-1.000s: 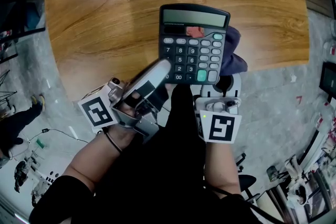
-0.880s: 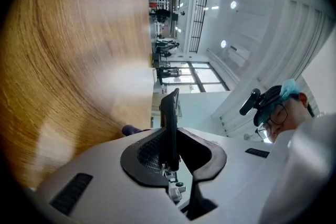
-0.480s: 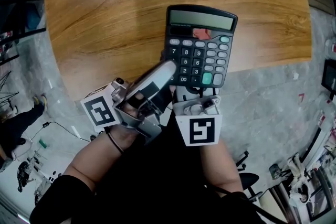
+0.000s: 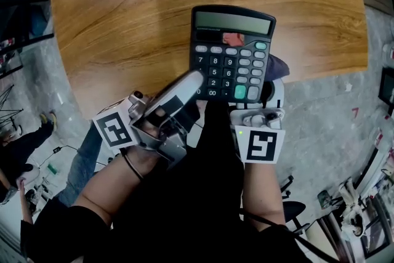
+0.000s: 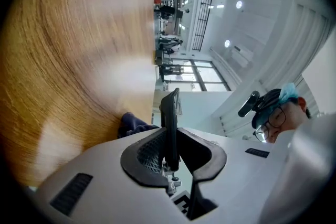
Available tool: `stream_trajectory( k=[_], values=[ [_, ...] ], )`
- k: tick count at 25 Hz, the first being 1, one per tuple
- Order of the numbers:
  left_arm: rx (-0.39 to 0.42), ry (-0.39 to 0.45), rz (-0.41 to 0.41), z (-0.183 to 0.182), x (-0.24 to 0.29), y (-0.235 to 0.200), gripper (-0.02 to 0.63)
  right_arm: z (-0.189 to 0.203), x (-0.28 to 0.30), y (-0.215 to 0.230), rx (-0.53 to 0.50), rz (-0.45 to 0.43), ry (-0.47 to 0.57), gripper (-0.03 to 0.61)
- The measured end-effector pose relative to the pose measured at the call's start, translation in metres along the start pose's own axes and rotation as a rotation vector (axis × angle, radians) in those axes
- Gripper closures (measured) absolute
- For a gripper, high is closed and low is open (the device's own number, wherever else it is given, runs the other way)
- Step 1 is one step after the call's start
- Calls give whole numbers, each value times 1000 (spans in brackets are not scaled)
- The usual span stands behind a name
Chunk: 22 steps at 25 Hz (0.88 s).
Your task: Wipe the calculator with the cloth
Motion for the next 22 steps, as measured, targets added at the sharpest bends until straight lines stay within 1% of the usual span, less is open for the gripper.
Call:
stream_trajectory(
  k=[3,6,9,12,17,22],
  values=[
    [-26,10,6,1,2,0,546,-1,1,10,0,36,13,540],
    [-30,13,6,2,1,0,546,-1,4,6,3,32,26,540],
    [-36,18,11,2,1,0,546,-1,9,-8,10,0,34,540],
    [-36,16,15,2,2,1,546,-1,15,-29,21,-50,34,540],
    [-36,18,11,2,1,0,546,5,12,-59,21,-145,0,540],
    [-22,20,-2,2,1,1,546,9,-3,-62,11,-167,-25,540]
  ],
)
Point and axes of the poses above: the fingertips, and each gripper's own axes: x forward along the fingers, y to its right, z out of its underside, the point moved 9 cm from there along -x, backward along the fingers, and after that the axes turned 12 degrees about x, right-handed, at the moved point
